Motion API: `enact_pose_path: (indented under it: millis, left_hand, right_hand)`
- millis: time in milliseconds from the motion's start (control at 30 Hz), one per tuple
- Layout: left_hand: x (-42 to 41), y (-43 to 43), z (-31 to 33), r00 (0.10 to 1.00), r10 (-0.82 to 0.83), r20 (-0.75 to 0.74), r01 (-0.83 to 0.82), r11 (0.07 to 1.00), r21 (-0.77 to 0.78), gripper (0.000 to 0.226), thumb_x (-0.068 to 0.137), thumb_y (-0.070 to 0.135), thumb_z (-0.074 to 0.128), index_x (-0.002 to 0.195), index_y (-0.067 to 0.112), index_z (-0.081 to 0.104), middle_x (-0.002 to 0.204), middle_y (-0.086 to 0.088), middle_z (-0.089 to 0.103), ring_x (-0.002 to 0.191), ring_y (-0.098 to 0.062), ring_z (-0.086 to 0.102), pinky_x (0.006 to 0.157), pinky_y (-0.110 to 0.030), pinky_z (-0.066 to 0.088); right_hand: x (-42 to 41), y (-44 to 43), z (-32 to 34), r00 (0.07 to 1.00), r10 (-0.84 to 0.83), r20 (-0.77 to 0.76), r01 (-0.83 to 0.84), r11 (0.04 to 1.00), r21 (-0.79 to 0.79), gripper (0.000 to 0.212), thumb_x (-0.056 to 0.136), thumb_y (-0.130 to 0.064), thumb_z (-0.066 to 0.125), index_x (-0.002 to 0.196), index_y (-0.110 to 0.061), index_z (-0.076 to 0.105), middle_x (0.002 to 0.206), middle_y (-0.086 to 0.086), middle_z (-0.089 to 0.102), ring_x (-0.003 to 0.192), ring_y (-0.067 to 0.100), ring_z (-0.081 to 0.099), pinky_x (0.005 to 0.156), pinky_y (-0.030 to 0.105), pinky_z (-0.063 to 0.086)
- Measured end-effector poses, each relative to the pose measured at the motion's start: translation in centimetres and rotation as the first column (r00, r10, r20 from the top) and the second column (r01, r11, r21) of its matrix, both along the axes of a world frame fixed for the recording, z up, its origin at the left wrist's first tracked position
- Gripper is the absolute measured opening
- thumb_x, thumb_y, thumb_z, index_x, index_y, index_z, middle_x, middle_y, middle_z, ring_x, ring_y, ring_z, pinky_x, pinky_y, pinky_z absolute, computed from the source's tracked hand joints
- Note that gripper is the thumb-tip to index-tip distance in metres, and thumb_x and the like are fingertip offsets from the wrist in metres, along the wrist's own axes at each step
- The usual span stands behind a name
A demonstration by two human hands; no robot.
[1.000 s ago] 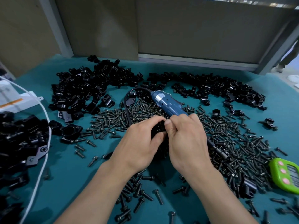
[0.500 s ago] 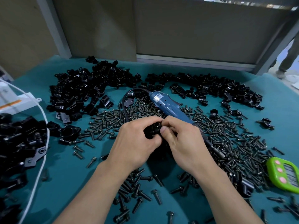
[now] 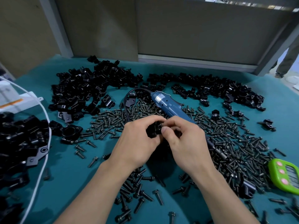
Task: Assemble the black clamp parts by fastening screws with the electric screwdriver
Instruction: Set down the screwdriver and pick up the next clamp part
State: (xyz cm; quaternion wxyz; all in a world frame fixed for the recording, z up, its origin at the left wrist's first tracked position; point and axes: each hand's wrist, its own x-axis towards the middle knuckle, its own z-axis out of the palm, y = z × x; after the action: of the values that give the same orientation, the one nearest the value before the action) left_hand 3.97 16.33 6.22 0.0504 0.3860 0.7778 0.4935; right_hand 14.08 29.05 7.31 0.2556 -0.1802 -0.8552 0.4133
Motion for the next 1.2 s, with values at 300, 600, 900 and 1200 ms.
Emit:
enact_pose_path:
  millis: [300,600,900,1200]
  left_hand:
    - [-1.0,0.1,0.0,0.985,-0.017,0.174,0.001,0.996,0.093,0.053,0.076,0.007,0.085,0.113,0.043,0.069,0.105,0.023,0.077,0.104,0.0,0.072,0.096,-0.035,0.059]
    - [-0.9,0.1,0.2,0.959,-0.051,0.28,-0.003,0.982,0.191,0.036,0.074,0.015,0.088,0.096,0.04,0.076,0.089,0.01,0.081,0.083,-0.01,0.078,0.074,-0.029,0.063]
    - [-1.5,0.3,0.2,0.858,-0.033,0.512,-0.073,0.98,0.186,0.055,0.069,0.019,0.073,0.12,0.039,0.064,0.112,0.012,0.078,0.094,-0.016,0.076,0.098,-0.045,0.058]
    - [-1.2,0.3,0.3,0.862,-0.076,0.502,-0.051,0.971,0.235,0.027,0.069,0.015,0.082,0.092,0.024,0.072,0.095,0.001,0.081,0.088,-0.018,0.078,0.08,-0.03,0.06]
  right_hand:
    - [-0.6,-0.3,-0.3,0.998,0.039,-0.052,-0.053,0.945,-0.322,0.018,0.088,-0.015,0.078,0.088,-0.031,0.07,0.086,-0.005,0.074,0.075,0.017,0.072,0.08,0.052,0.061]
    - [-0.9,-0.9,-0.6,0.984,-0.007,-0.177,-0.093,0.829,-0.551,0.021,0.094,-0.009,0.073,0.077,-0.022,0.069,0.101,-0.005,0.077,0.091,0.017,0.071,0.078,0.032,0.06]
    - [-0.9,0.2,0.1,0.956,-0.111,-0.271,-0.134,0.657,-0.742,0.018,0.094,-0.003,0.069,0.08,-0.014,0.071,0.084,0.015,0.069,0.083,0.025,0.073,0.073,0.035,0.062]
    - [-0.6,0.6,0.1,0.964,-0.018,-0.267,-0.147,0.796,-0.587,0.023,0.093,-0.006,0.073,0.083,-0.026,0.074,0.077,0.001,0.071,0.08,0.018,0.069,0.077,0.045,0.064]
